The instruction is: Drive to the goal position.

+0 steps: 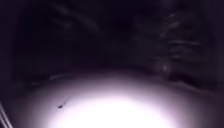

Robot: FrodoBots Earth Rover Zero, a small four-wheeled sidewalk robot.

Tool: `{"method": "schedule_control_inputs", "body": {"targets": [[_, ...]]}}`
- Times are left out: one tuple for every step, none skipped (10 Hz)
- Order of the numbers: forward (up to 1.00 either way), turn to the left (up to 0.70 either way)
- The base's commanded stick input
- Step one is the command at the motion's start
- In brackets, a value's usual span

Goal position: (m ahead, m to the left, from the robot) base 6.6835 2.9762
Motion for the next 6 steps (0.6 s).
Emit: {"method": "schedule_control_inputs", "body": {"targets": [[1.00, -0.27], [1.00, -0.27], [1.00, -0.14], [1.00, 0.00], [1.00, 0.00], [1.00, 0.00]]}}
